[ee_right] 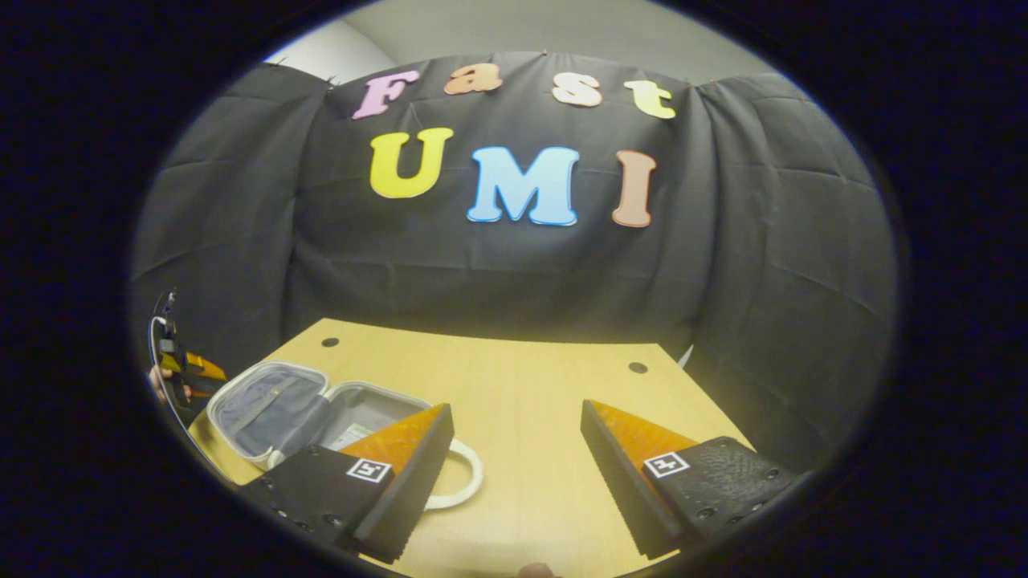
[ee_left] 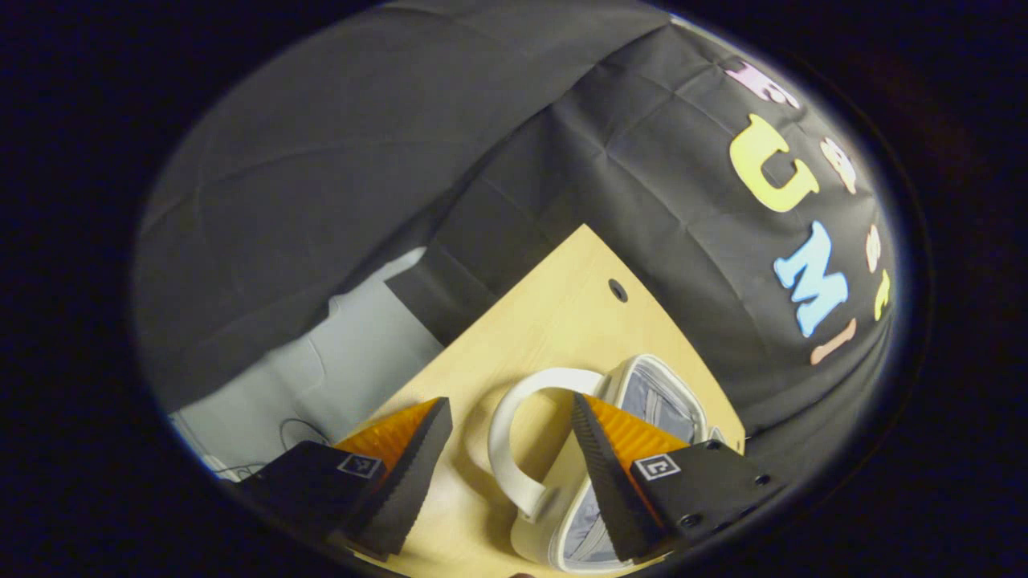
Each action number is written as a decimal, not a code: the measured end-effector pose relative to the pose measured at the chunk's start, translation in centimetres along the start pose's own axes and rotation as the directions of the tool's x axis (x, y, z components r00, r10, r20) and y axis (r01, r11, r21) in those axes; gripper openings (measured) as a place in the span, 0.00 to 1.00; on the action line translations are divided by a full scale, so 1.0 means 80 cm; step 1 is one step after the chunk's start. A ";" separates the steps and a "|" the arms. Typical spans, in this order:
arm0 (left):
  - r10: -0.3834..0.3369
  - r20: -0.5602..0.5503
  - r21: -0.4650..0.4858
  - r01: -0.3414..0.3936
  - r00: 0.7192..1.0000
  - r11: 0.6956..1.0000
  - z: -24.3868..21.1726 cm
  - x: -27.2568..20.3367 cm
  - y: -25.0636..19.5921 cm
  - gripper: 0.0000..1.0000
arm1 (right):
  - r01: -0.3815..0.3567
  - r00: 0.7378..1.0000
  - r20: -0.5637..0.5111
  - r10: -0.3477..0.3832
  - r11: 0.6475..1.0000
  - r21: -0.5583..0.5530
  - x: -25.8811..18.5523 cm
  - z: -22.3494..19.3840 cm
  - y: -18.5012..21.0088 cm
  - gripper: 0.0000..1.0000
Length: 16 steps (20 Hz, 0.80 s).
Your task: First open the suitcase, pack the skin care products into it, and then close the suitcase.
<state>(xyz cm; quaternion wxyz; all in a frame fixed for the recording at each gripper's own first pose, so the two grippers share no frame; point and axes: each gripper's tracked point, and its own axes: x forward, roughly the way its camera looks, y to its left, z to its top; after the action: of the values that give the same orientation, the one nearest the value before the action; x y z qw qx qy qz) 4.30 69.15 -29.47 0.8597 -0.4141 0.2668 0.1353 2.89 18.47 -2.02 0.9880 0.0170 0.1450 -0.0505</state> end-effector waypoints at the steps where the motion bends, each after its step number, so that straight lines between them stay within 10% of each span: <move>1: 0.003 -0.016 -0.021 -0.003 1.000 1.000 -0.005 0.008 0.004 0.97 | 0.009 1.000 -0.004 -0.009 1.000 0.007 0.000 0.000 -0.003 0.98; 4: -0.038 -0.014 -0.090 0.036 0.999 0.995 -0.007 0.027 -0.003 1.00 | 0.014 1.000 -0.013 -0.014 1.000 0.010 0.001 -0.005 -0.008 0.98; 8: -0.027 -0.040 -0.116 0.023 0.999 0.993 -0.023 0.038 -0.001 0.30 | 0.004 1.000 -0.024 -0.004 1.000 0.026 0.004 -0.010 -0.010 0.98; 10: -0.027 -0.014 -0.114 0.025 1.000 0.993 -0.014 0.026 -0.010 0.17 | -0.005 1.000 -0.028 0.006 0.999 0.037 0.006 -0.011 -0.011 0.98; 16: -0.083 0.081 -0.034 0.086 0.993 0.996 0.027 -0.042 -0.102 0.14 | -0.045 0.999 -0.010 0.046 0.997 0.063 0.012 -0.006 -0.018 0.98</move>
<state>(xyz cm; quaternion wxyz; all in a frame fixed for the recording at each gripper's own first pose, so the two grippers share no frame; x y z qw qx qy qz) 5.99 65.79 -21.22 0.8666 -0.4354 0.2120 0.1202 3.53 16.95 -2.80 0.9870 0.0518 0.1484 -0.0323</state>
